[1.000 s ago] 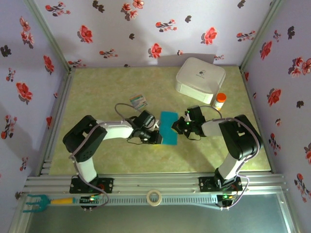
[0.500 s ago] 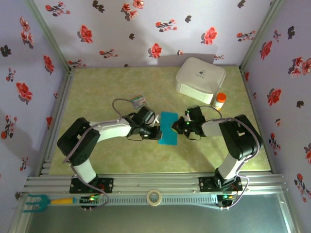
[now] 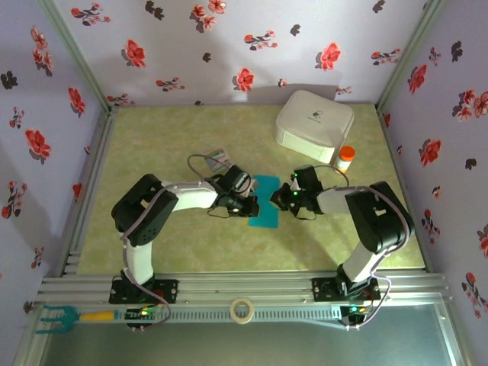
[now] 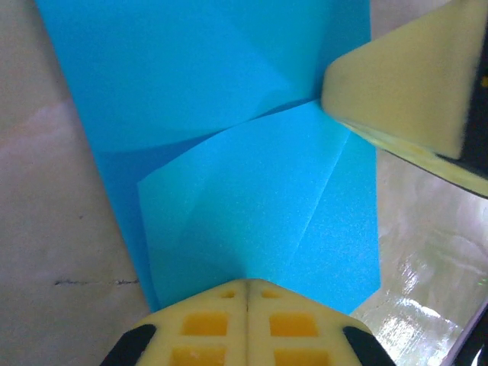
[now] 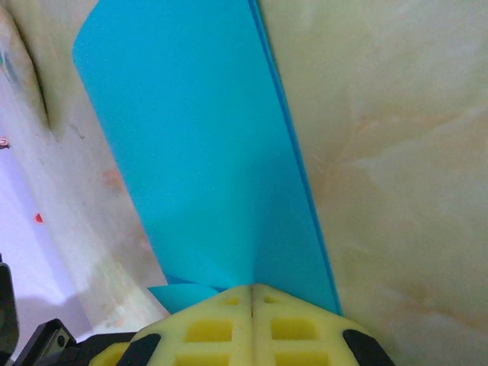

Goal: Fold a paper plane with a square sheet of paper (pick it up from the middle)
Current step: Fold the triangle a second time at the center of the table.

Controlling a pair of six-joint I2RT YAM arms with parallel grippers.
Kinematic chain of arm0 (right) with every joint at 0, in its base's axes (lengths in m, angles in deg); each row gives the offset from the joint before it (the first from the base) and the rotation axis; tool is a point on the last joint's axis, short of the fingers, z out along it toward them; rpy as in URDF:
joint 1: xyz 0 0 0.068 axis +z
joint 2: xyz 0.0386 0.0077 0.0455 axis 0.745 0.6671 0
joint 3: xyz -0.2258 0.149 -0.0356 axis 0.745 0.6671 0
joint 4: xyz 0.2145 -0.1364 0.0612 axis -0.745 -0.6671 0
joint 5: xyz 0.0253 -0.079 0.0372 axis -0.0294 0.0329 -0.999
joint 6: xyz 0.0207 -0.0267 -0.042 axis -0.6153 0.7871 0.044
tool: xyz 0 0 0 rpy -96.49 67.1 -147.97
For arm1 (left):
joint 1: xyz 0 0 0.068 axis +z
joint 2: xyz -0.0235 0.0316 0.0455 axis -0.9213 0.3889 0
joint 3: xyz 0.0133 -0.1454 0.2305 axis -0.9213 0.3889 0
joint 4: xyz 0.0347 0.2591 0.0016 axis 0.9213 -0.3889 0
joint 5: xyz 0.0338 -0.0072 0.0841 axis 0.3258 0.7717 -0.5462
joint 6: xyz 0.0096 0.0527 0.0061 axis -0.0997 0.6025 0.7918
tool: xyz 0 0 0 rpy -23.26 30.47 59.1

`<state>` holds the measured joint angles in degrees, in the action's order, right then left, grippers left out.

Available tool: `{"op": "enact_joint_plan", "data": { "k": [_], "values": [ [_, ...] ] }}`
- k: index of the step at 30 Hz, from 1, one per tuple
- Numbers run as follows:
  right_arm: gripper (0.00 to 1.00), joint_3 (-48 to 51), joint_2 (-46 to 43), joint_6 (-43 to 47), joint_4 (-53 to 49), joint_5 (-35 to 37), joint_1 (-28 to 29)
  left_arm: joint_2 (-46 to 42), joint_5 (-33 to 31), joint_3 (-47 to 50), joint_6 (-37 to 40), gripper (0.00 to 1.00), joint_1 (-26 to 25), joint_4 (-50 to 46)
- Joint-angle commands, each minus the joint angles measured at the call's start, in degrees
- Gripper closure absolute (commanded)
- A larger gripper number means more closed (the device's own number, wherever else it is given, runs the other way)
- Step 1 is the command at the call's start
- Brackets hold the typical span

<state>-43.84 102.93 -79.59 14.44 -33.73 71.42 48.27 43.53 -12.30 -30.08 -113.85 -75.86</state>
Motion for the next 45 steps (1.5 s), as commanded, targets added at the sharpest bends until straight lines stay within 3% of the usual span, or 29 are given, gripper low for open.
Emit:
{"op": "enact_joint_plan", "data": {
  "k": [1,8,15,20,31,45],
  "values": [
    [1.0,-1.18,-3.34,1.31,-3.37,1.55,1.07,0.08,-1.13,3.81,-1.38,0.99,0.16,-1.51],
    [1.0,-1.05,1.06,1.0,-2.22,0.49,4.18,-0.39,-1.47,4.47,-3.03,0.98,-0.15,0.29],
    [1.0,0.11,2.29,2.03,-2.0,0.31,-1.98,-1.01,-1.11,5.89,-4.01,0.99,-0.37,2.04],
    [1.0,-1.05,-0.47,2.89,-4.11,0.11,-4.66,-1.25,-1.13,6.18,-4.26,0.99,-0.59,2.47],
    [0.96,3.71,-11.7,1.44,-8.92,3.42,-4.37,-3.31,-1.55,4.75,-5.3,0.99,-2.28,2.26],
    [0.86,6.78,-20.03,1.47,-14.9,3.96,-3.63,-6.87,-3.85,-1.93,-0.17,0.83,-0.99,-5.01]
  ]
}}
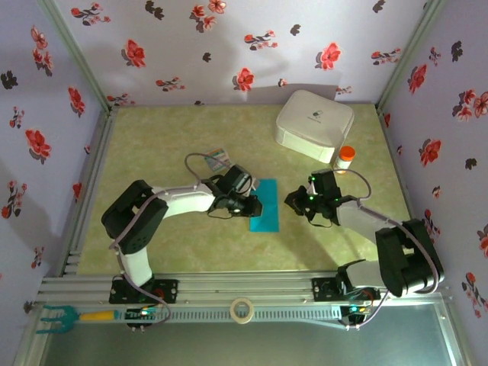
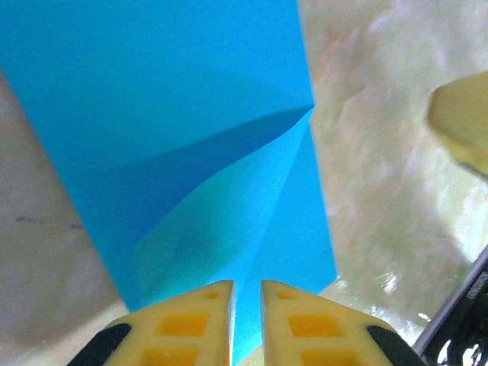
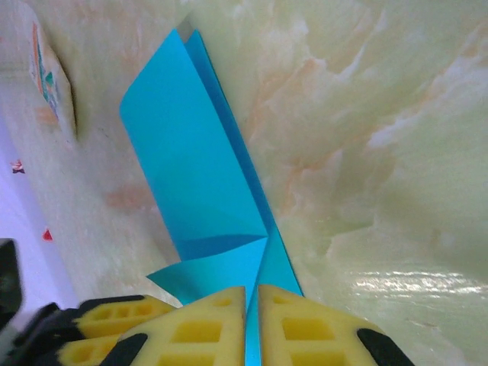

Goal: Fold a paper plane with a square sheet of paper (pick it up from the middle)
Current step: Fold the triangle a second time at the center of the table, then turn over the paper at the center of the table.

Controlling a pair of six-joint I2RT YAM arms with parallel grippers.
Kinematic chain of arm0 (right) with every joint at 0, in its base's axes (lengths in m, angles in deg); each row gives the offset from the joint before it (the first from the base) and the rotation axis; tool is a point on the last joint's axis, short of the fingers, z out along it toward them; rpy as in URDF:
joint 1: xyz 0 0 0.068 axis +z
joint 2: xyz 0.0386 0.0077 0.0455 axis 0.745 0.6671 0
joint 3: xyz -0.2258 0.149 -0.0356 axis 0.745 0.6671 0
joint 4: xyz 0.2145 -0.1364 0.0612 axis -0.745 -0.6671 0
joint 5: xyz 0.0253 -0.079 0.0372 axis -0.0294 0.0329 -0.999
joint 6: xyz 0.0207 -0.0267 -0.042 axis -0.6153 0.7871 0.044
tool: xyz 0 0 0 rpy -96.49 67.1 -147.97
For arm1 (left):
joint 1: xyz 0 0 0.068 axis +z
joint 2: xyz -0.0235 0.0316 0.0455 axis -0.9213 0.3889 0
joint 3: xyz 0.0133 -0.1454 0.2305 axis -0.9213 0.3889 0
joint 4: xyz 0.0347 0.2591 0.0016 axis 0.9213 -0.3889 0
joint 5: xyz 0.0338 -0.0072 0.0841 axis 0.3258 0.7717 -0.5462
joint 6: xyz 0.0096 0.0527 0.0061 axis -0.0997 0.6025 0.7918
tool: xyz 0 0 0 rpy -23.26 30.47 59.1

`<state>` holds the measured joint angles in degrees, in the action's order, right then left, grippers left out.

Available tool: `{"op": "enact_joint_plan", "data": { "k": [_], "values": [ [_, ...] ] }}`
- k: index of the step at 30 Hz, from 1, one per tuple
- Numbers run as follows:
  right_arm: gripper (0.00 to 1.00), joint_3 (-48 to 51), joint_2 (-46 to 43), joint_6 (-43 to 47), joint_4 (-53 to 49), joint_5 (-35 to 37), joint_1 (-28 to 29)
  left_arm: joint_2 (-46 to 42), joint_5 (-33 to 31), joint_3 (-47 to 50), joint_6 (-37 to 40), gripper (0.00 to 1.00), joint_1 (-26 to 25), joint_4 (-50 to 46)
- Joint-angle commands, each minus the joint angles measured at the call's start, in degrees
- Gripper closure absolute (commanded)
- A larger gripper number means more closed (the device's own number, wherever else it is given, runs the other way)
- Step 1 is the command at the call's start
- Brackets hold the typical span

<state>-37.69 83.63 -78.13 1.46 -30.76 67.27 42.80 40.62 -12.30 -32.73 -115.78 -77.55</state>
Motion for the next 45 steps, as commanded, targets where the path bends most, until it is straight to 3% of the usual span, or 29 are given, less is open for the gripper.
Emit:
{"op": "enact_joint_plan", "data": {
  "k": [1,23,32,45],
  "values": [
    [0.86,0.67,-0.85,-0.18,-1.91,0.92,0.57,-1.06,-0.73,-2.41,2.86,0.83,1.17,-3.68],
    [0.78,0.77,-0.82,-2.64,-1.92,2.22,3.56,4.89,3.2,-6.15,7.61,0.84,2.43,-6.89],
    [0.72,-1.28,1.83,-2.22,-5.48,2.24,6.95,6.88,0.11,-6.82,9.08,0.84,2.61,-8.3],
    [0.67,-1.58,3.57,-3.8,-7.57,4.59,11.43,7.72,1.22,-1.72,6.28,0.89,2.39,-4.1]
  ]
}}
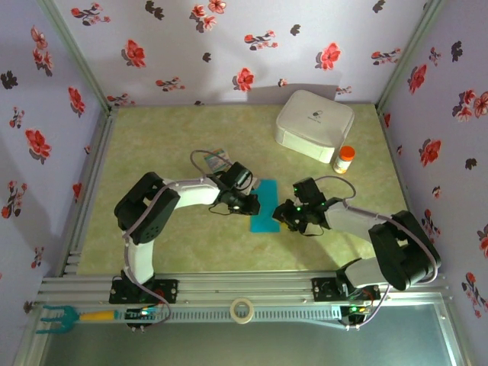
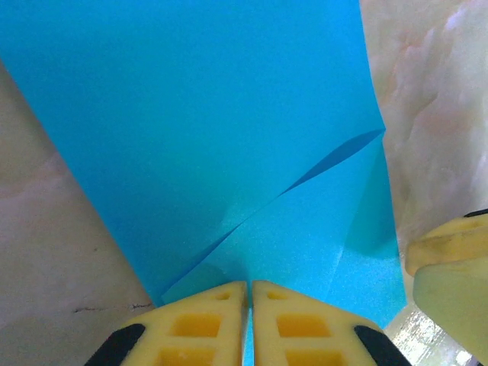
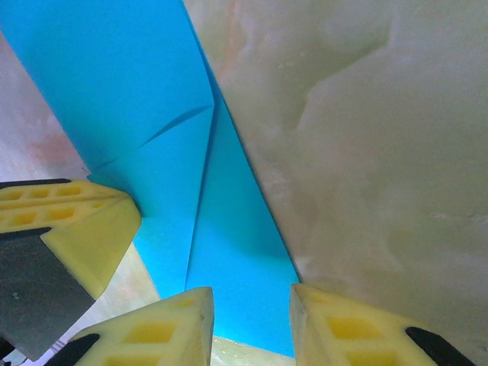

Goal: Fold a paper plane with a square sheet of paper (pick it up from the middle)
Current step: Turn over the paper at the center of the table.

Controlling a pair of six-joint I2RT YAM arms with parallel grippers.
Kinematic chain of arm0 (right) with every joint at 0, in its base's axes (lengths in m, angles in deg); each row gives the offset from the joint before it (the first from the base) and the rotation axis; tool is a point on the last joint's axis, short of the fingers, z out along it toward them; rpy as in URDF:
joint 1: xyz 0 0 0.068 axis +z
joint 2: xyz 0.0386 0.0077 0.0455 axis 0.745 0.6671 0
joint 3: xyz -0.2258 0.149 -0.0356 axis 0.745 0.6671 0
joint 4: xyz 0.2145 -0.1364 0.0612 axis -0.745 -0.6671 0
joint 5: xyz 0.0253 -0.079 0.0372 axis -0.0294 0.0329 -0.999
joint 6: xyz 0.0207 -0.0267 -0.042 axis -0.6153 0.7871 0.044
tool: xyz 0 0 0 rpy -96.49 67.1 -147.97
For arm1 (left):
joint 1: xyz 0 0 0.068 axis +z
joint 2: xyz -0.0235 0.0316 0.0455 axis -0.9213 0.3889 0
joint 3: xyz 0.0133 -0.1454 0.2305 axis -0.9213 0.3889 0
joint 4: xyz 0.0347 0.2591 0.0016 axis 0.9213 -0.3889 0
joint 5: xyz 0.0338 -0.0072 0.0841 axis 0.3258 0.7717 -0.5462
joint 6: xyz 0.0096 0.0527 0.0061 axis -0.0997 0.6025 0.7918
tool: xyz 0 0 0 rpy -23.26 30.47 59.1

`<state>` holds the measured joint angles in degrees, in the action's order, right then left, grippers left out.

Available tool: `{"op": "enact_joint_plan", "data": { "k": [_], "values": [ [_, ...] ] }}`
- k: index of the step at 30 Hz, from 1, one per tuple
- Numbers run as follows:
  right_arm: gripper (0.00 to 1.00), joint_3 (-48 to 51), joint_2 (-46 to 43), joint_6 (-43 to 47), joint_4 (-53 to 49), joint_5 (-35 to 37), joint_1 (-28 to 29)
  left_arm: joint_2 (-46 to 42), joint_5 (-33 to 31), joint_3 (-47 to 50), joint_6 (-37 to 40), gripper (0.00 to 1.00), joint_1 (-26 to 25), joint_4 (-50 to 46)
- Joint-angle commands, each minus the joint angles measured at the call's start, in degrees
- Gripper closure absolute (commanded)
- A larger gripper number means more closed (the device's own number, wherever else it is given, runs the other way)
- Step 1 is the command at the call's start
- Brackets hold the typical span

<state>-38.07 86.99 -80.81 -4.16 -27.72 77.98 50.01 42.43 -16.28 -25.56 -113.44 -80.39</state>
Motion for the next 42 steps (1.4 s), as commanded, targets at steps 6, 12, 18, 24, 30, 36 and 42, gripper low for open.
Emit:
{"op": "enact_joint_plan", "data": {
  "k": [6,12,18,24,30,36,42],
  "values": [
    [0.64,-1.27,1.26,-1.46,-1.27,1.74,1.11,0.43,-0.55,2.29,-1.32,0.89,-0.17,-0.9],
    [0.61,-0.65,3.18,-3.13,4.75,0.16,1.2,0.33,-0.63,2.25,-1.41,0.89,-0.17,-1.12],
    [0.58,-1.58,4.14,-3.29,7.93,0.31,1.2,0.07,-0.68,2.44,-1.41,0.9,-0.19,-1.17],
    [0.54,-3.26,3.06,-1.46,7.26,1.59,0.44,0.03,-0.64,2.34,-1.37,0.9,-0.17,-1.23],
    [0.53,-4.64,6.16,0.99,9.25,-1.68,-2.03,-0.14,-0.68,2.16,-1.31,0.9,-0.24,-1.34],
    [0.53,-5.45,8.24,2.91,11.77,-5.07,-5.17,-0.04,-0.63,2.2,-1.31,0.9,-0.21,-1.36],
    [0.56,-5.64,10.83,4.61,12.91,-6.86,-6.51,-0.27,-0.55,2.16,-1.28,0.9,-0.26,-1.4]
  ]
}}
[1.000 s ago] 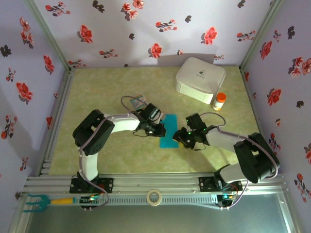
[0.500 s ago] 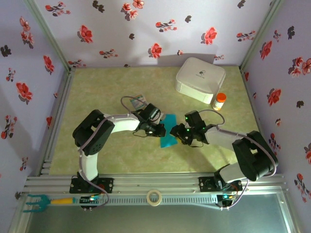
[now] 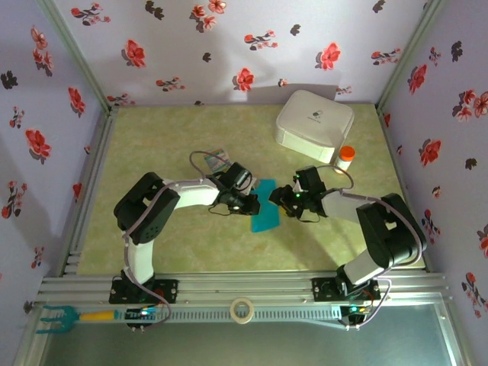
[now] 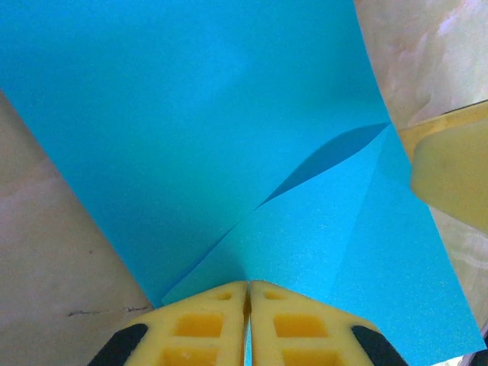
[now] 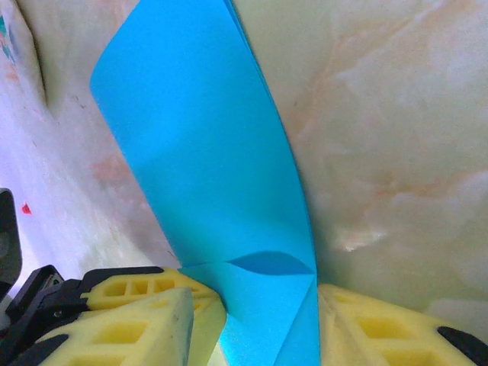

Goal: Fold a paper plane with a square sheet of paper (pick it up from the middle)
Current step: Turn over the paper at the center of the table.

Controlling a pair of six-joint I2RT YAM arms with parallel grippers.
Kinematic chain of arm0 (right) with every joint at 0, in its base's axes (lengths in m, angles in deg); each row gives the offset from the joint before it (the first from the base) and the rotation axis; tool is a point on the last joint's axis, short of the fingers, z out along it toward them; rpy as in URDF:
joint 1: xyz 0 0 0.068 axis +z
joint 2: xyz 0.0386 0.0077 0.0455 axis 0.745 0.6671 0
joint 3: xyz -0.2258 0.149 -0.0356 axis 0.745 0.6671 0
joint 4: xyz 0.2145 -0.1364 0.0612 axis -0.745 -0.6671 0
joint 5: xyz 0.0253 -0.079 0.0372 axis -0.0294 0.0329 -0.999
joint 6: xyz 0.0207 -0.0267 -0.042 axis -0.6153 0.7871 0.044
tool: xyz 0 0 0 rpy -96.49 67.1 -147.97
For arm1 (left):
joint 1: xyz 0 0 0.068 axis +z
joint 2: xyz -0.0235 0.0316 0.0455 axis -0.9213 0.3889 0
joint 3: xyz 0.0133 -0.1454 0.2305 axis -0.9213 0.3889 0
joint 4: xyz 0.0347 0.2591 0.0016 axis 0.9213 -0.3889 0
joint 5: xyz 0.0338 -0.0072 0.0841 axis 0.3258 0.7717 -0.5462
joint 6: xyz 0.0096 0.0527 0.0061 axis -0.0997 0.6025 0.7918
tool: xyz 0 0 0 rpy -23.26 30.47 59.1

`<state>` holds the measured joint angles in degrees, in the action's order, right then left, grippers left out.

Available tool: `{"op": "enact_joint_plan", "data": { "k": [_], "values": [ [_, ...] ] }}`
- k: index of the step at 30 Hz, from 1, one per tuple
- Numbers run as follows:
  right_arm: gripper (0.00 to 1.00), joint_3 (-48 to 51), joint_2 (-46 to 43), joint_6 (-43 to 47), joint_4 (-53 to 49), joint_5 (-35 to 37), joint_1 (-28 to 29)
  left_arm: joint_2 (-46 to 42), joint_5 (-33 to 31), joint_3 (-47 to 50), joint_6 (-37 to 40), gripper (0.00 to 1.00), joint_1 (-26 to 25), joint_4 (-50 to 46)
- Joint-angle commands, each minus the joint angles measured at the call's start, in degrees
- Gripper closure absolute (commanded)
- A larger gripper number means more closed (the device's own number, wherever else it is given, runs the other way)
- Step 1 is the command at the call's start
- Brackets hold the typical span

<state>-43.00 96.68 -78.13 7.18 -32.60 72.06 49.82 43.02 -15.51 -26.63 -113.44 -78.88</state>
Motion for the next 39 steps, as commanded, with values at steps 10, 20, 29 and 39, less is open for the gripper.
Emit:
{"op": "enact_joint_plan", "data": {
  "k": [10,20,29,39],
  "values": [
    [0.64,1.77,2.55,1.63,5.35,-3.25,-1.77,-0.74,-1.22,1.31,-0.29,0.9,-0.25,-3.11],
    [0.77,2.96,3.68,1.56,7.76,-3.56,-2.47,-1.78,-1.52,1.0,-0.6,0.86,-0.19,-3.46],
    [0.89,3.36,3.69,1.4,9.06,-4.46,-2.95,-4.4,-2.12,1.72,-0.85,0.78,-0.25,-2.52],
    [0.96,2.26,0.86,2.23,7.49,-4.8,-2.96,-9.2,-5.62,3.7,-0.8,0.72,-0.17,-1.44]
  ]
}}
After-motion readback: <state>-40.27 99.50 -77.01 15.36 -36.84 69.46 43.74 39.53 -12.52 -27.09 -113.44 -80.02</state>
